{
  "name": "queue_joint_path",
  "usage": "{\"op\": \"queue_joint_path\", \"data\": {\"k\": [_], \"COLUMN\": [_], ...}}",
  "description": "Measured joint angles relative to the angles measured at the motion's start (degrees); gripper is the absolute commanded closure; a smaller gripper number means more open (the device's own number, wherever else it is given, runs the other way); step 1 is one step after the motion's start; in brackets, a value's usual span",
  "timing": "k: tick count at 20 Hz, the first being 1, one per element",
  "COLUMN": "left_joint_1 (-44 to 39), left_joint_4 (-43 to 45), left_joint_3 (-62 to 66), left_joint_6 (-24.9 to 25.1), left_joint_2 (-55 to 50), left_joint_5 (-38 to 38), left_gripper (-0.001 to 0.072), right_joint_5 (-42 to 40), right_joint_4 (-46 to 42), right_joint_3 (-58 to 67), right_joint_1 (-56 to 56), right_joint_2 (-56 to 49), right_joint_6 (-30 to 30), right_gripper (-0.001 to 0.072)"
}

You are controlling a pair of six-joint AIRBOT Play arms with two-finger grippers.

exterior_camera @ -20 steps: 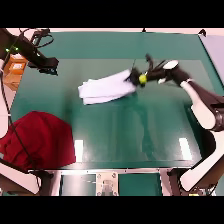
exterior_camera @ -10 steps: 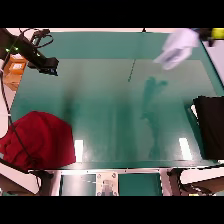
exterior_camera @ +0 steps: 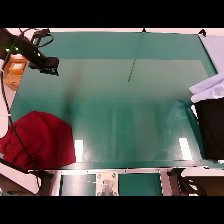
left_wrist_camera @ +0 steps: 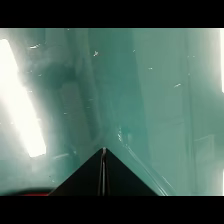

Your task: Fold the shirts.

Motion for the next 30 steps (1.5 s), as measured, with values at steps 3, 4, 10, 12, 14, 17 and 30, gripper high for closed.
{"op": "queue_joint_path", "data": {"k": [3, 4, 10, 12, 14, 17, 30], "left_joint_1": [0.0, 0.0, 0.0, 0.0, 0.0, 0.0, -0.1], "left_joint_4": [-0.3, -0.3, -0.9, -1.3, -1.6, -1.7, -3.6], "left_joint_3": [0.0, 0.0, 0.0, 0.0, 0.0, 0.0, -1.4], "left_joint_6": [0.0, -0.1, -0.2, -0.2, -0.2, -0.1, -1.8], "left_joint_2": [0.0, 0.0, 0.0, 0.0, 0.0, 0.0, 3.0], "left_joint_5": [0.0, 0.0, -1.0, -1.4, -2.1, -2.3, -1.9], "left_gripper": [0.0682, 0.0682, 0.0683, 0.0682, 0.0682, 0.0682, 0.0684], "right_joint_5": [2.3, 3.5, 14.5, 16.3, 17.4, 18.3, 9.5], "right_joint_4": [-4.1, -5.3, -22.7, -30.3, -37.0, -43.2, -28.1], "right_joint_3": [0.0, 0.0, -3.1, -7.9, -14.5, -26.0, -28.8], "right_joint_1": [-3.3, -3.9, -5.7, -5.8, -6.1, -7.5, -1.7], "right_joint_2": [1.6, 1.8, 4.4, 6.1, 7.3, 8.3, 6.4], "right_joint_6": [1.1, 1.2, 3.3, 4.0, 4.6, 5.3, 3.6], "right_gripper": [0.07, 0.07, 0.0699, 0.0698, 0.0697, 0.0256, 0.0701]}}
